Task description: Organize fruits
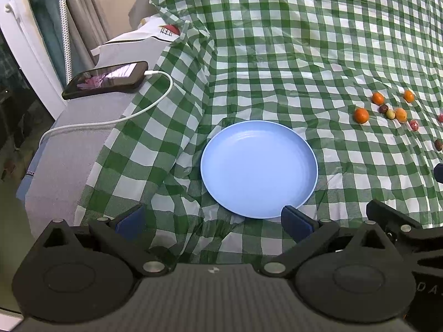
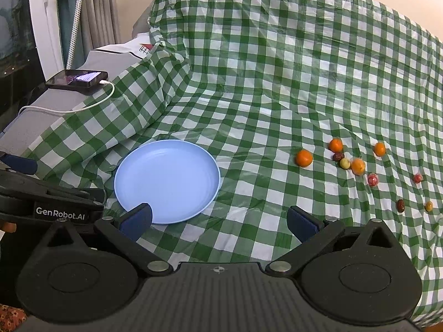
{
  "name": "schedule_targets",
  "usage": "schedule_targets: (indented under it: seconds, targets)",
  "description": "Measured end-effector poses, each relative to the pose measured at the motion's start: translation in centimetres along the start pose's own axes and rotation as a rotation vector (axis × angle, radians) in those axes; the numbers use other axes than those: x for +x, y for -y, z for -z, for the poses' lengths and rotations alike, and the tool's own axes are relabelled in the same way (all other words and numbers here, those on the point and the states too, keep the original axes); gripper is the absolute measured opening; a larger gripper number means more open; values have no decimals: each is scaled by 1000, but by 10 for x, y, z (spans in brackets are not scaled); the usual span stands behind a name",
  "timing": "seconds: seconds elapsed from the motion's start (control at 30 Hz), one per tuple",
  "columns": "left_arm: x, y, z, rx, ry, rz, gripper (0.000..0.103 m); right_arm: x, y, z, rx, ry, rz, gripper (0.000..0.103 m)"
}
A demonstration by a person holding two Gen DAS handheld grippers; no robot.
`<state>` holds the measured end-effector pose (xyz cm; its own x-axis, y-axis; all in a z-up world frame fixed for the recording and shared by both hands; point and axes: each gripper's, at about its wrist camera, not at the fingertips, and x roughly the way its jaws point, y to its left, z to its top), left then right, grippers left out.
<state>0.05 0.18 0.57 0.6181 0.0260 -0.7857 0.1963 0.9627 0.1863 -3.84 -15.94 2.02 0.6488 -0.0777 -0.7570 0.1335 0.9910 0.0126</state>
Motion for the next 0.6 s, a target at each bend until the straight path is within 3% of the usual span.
schedule_targets:
  seconds: [0.6]
  targets:
    - [1,-2,0,-3,-6,1,103,1,0,2,-2,-13,-15,103]
